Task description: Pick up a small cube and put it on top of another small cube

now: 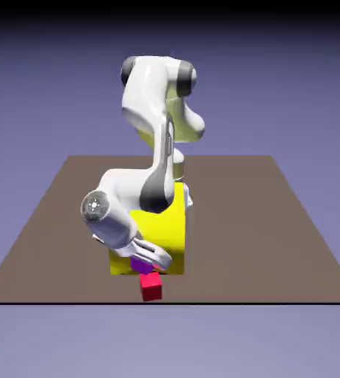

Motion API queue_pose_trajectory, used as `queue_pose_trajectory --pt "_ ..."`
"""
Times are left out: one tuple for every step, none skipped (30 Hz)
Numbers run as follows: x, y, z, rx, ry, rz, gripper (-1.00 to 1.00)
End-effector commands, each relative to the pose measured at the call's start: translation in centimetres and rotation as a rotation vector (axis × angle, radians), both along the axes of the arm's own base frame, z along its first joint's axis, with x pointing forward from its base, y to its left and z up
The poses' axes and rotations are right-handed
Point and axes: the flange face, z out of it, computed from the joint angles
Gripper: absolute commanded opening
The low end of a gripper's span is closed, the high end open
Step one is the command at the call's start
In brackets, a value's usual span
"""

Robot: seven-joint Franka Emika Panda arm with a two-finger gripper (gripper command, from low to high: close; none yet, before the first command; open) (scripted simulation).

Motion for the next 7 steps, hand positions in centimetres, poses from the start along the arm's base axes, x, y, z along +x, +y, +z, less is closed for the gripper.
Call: queue_pose_trajectory --pt "-0.4 0.2 -1.0 -0.003 0.001 0.001 -1.0" --pt "-0.4 0.2 -1.0 -0.003 0.001 0.001 1.0" --pt "-0.4 0.2 -1.0 -0.003 0.001 0.001 1.0" --pt "0.3 -0.2 0.7 -0.002 0.001 0.002 1.0" --pt "0.9 -0.6 2.4 -0.002 0.001 0.002 1.0" --pt "1.5 -1.1 4.2 -0.002 0.001 0.002 1.0" --pt "1.8 -1.3 5.2 -0.003 0.001 0.001 1.0"
